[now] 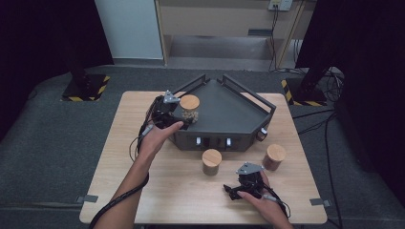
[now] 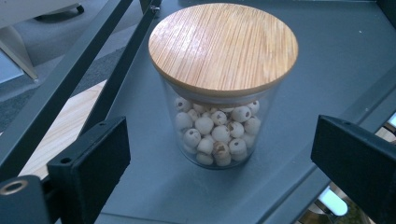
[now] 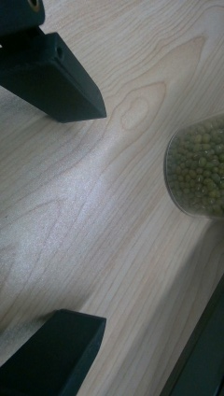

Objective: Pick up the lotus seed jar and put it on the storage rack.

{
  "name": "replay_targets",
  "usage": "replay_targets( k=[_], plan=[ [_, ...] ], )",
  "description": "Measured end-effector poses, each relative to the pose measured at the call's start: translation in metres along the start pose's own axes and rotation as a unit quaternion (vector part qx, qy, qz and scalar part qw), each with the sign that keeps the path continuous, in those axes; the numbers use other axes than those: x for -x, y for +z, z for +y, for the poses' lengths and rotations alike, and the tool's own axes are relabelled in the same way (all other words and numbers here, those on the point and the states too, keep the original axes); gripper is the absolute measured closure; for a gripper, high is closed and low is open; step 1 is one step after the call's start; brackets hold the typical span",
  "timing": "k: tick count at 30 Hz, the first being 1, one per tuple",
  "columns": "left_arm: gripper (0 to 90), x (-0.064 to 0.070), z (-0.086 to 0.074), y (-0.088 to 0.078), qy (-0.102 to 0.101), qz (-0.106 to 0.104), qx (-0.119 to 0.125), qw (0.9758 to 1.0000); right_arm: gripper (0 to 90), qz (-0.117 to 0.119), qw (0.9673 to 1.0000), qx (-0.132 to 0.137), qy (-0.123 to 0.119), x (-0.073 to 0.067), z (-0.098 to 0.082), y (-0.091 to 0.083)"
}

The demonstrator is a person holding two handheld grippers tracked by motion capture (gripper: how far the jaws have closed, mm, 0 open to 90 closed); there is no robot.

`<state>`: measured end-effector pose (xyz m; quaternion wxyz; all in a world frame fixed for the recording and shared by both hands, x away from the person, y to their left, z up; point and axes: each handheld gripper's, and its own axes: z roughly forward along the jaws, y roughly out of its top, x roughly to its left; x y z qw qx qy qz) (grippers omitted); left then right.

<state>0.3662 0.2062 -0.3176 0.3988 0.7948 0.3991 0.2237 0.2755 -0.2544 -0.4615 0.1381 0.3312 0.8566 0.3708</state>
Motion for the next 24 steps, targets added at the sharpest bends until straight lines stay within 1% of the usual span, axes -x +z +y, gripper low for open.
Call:
replay_targets(
  k=[10,24],
  plan=[
    [3.4,0.006,-0.005,-0.012,0.005,-0.002,0.006,1.0000,2.7,0.000,1.0000,-0.001,0.001,0.000,0.000,0.000],
    [3.3,0.012,-0.013,-0.021,0.010,0.002,0.003,0.9999,2.8,-0.001,1.0000,0.000,0.000,0.000,0.000,0.000]
  ],
)
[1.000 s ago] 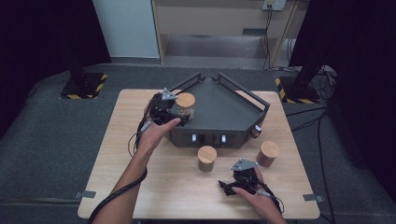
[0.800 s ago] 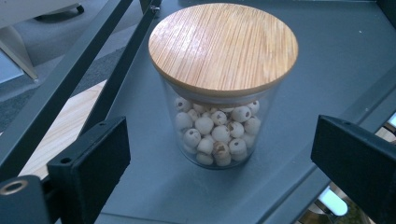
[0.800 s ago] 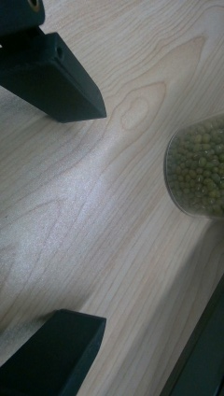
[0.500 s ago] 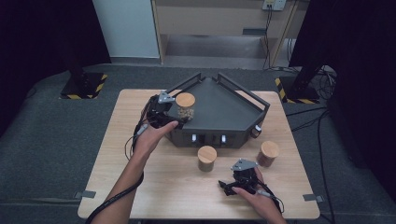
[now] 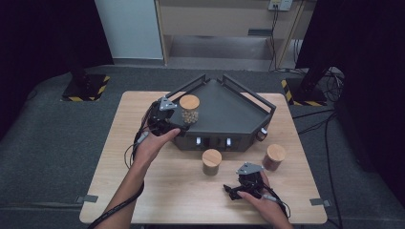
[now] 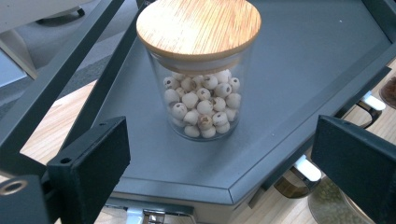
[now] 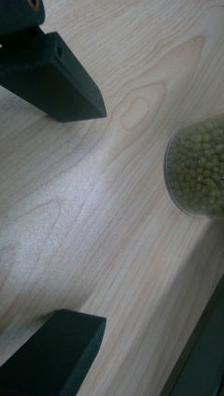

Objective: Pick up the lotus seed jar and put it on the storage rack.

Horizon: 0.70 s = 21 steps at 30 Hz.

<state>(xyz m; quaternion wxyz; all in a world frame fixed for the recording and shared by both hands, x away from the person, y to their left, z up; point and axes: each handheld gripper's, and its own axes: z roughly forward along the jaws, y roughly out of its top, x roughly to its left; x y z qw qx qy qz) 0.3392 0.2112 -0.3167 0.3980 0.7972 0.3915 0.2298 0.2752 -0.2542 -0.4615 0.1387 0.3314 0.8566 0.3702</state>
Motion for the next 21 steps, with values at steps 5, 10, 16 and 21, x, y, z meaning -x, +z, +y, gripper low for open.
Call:
replay_targets(
  k=[5,10,16,21],
  plan=[
    [3.3,0.005,-0.002,-0.002,0.004,-0.001,-0.004,1.0000,2.9,-0.002,1.0000,0.000,0.002,-0.001,0.000,0.000],
    [3.2,0.009,-0.007,-0.006,0.003,0.000,-0.006,1.0000,3.0,-0.004,1.0000,0.001,0.002,-0.002,-0.001,-0.001],
    [3.2,0.011,-0.013,-0.011,-0.003,-0.001,-0.006,1.0000,3.1,-0.006,1.0000,0.000,0.004,-0.004,-0.002,-0.002],
    [3.1,0.012,-0.017,-0.015,-0.004,0.000,-0.005,1.0000,3.1,-0.006,1.0000,0.000,0.004,-0.004,-0.002,-0.002]
  ],
)
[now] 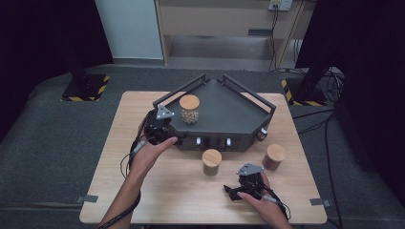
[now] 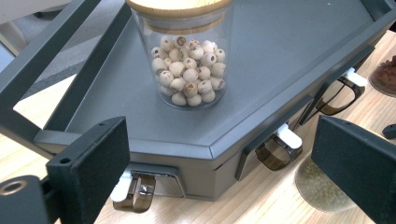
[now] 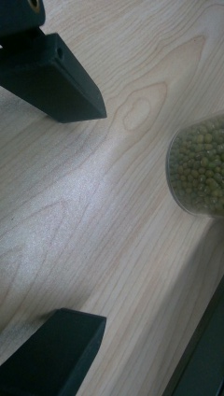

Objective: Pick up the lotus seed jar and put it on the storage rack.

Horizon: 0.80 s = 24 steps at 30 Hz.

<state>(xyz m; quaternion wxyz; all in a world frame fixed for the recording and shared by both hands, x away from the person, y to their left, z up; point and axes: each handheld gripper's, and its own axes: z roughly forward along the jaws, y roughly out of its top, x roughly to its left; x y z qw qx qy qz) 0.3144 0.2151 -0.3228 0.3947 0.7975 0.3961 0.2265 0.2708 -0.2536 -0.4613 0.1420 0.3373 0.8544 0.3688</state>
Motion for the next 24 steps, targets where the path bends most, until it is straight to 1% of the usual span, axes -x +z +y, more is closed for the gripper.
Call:
replay_targets(
  k=[4,6,10,13,24],
  plan=[
    [3.1,0.001,-0.003,-0.002,0.001,-0.003,0.000,1.0000,3.1,0.000,1.0000,0.000,0.000,0.000,0.000,0.000],
    [3.1,0.002,-0.008,-0.002,0.001,0.002,-0.001,1.0000,3.2,0.000,1.0000,0.000,0.000,0.000,0.000,0.000],
    [3.1,0.003,-0.013,-0.001,0.004,0.003,-0.006,1.0000,3.1,0.000,1.0000,0.000,0.000,0.000,0.000,0.000],
    [3.1,0.004,-0.019,-0.003,0.005,0.003,-0.008,1.0000,3.1,0.000,1.0000,0.000,0.000,0.000,0.000,0.000],
    [3.1,0.000,-0.038,-0.012,-0.010,0.006,-0.011,0.9999,3.1,0.000,1.0000,0.000,0.000,0.000,0.000,0.000]
  ],
)
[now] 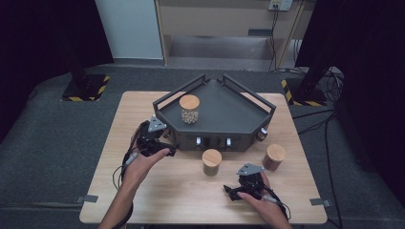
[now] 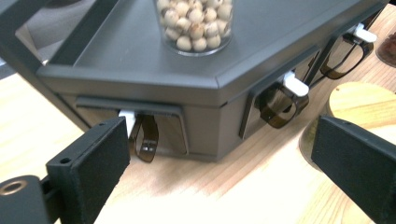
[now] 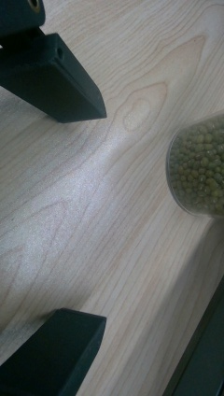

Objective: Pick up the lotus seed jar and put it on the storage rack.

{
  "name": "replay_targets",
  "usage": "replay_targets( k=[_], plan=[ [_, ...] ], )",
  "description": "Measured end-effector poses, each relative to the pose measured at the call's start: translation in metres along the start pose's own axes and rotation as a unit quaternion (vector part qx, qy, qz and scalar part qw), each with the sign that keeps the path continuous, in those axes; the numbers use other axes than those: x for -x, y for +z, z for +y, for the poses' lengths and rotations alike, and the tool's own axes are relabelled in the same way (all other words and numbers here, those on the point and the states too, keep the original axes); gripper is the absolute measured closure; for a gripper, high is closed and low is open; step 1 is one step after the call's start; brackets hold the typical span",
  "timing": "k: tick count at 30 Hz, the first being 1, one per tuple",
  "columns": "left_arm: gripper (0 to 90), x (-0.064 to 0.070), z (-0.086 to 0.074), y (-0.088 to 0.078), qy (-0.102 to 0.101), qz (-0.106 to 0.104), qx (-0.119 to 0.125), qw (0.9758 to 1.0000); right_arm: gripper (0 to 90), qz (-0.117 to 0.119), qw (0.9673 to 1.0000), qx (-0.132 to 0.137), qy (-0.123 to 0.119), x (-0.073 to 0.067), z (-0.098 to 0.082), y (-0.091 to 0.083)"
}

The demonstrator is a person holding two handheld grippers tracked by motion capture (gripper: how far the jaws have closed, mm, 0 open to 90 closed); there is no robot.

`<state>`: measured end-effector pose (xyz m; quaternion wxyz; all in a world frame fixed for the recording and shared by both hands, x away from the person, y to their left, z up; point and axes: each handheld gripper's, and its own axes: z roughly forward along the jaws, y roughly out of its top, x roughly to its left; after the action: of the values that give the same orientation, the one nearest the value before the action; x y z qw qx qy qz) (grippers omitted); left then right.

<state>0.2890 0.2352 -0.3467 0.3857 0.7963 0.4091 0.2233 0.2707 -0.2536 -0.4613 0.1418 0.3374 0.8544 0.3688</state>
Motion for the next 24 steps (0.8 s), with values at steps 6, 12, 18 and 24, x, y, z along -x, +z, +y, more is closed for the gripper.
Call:
replay_targets(
  k=[6,12,18,24],
  plan=[
    [3.2,-0.002,-0.010,-0.004,-0.005,-0.001,-0.002,1.0000,3.1,0.000,1.0000,0.000,0.000,0.000,0.000,0.000],
    [3.1,0.000,-0.017,-0.004,0.001,0.002,-0.012,0.9999,3.1,0.000,1.0000,0.000,0.000,0.000,0.000,0.000],
    [3.2,0.005,-0.027,-0.002,0.005,0.002,-0.024,0.9997,3.1,0.000,1.0000,0.000,0.000,0.000,0.000,0.000],
    [3.1,0.007,-0.036,-0.003,0.001,-0.001,-0.023,0.9997,3.1,0.000,1.0000,0.000,0.000,0.000,0.000,0.000]
  ],
)
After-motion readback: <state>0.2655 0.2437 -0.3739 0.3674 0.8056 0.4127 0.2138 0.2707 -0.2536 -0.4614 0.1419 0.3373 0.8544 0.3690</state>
